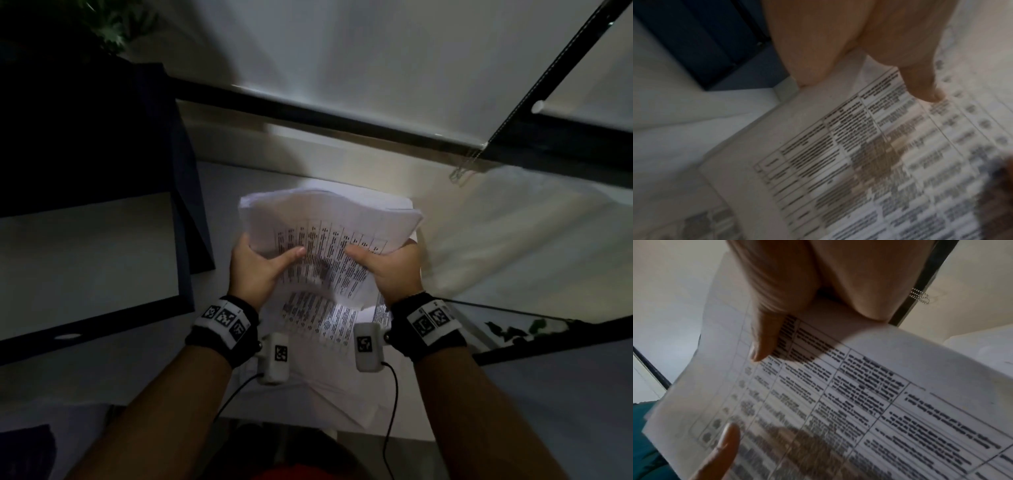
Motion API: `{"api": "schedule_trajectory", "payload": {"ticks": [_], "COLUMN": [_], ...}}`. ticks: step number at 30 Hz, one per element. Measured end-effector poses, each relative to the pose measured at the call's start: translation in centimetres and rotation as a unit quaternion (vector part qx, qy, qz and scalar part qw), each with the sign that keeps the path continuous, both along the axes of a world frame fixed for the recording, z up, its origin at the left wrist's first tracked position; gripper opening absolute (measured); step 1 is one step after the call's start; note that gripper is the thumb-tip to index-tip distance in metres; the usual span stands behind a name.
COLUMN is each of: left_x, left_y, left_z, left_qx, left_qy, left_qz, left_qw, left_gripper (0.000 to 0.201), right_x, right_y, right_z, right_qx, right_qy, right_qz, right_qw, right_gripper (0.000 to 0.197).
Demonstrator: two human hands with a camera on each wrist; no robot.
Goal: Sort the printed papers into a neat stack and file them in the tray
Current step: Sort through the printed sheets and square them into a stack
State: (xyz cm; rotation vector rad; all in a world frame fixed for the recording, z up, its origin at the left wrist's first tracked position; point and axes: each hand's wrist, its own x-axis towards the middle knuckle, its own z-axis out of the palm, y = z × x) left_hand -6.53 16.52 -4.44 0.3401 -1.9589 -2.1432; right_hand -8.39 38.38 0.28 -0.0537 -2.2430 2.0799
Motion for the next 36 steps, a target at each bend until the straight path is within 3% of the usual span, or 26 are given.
{"api": "schedule_trajectory", "payload": {"ticks": [2, 5, 7, 9, 13, 17, 19, 22, 27, 29, 32, 36], "left_x": [-0.1, -0.1, -0.1, -0.1, 0.3, 0.6, 1.1, 1.8, 2.0, 2.2, 2.4, 1.7], "left_y": [-0.1, 0.3, 0.8, 0.7, 0.4, 0.5, 0.7, 1.0, 1.3, 1.3, 1.3, 0.9], "left_z": [0.1, 0.3, 0.5, 0.7, 0.1, -0.1, -0.9, -2.6, -2.9, -3.4, -3.7, -2.8], "left_qx": [-0.002, -0.012, -0.022, -0.020, -0.022, -0.034, -0.065, -0.114, -0.097, -0.099, -0.129, -0.169], "left_qy": [0.011, 0.004, 0.019, 0.027, -0.003, 0.005, -0.017, -0.072, -0.066, -0.080, -0.100, -0.057], "left_qz": [0.006, 0.003, 0.024, 0.041, -0.004, 0.001, -0.022, -0.059, -0.038, -0.044, -0.053, -0.053], "left_qw": [1.000, 1.000, 0.999, 0.999, 1.000, 0.999, 0.998, 0.989, 0.992, 0.991, 0.985, 0.983], "left_gripper": [0.053, 0.022, 0.018, 0.022, 0.039, 0.028, 0.027, 0.030, 0.024, 0.021, 0.026, 0.020], "right_x": [-0.2, 0.0, -0.2, -0.3, 0.4, -0.2, 0.1, 1.4, 1.8, 2.0, 2.4, 1.5], "right_y": [0.1, 0.0, 0.1, 0.1, 0.2, 0.8, 1.0, 0.7, 0.8, 0.7, 0.3, 0.9], "right_z": [0.0, 0.2, 0.8, 1.2, 0.3, -0.9, -2.8, -5.7, -6.5, -7.6, -9.1, -7.6], "right_qx": [-0.021, -0.007, 0.000, 0.001, 0.037, 0.008, 0.011, 0.084, 0.023, 0.060, 0.124, 0.089], "right_qy": [0.001, -0.007, 0.012, 0.031, -0.003, 0.006, -0.061, -0.159, -0.143, -0.164, -0.185, -0.134], "right_qz": [-0.008, -0.010, -0.035, -0.035, 0.010, -0.015, -0.011, -0.005, -0.016, -0.022, -0.031, -0.019], "right_qw": [1.000, 1.000, 0.999, 0.999, 0.999, 1.000, 0.998, 0.984, 0.989, 0.984, 0.974, 0.987], "right_gripper": [0.028, 0.026, 0.024, 0.024, 0.028, 0.027, 0.027, 0.027, 0.025, 0.025, 0.046, 0.015]}}
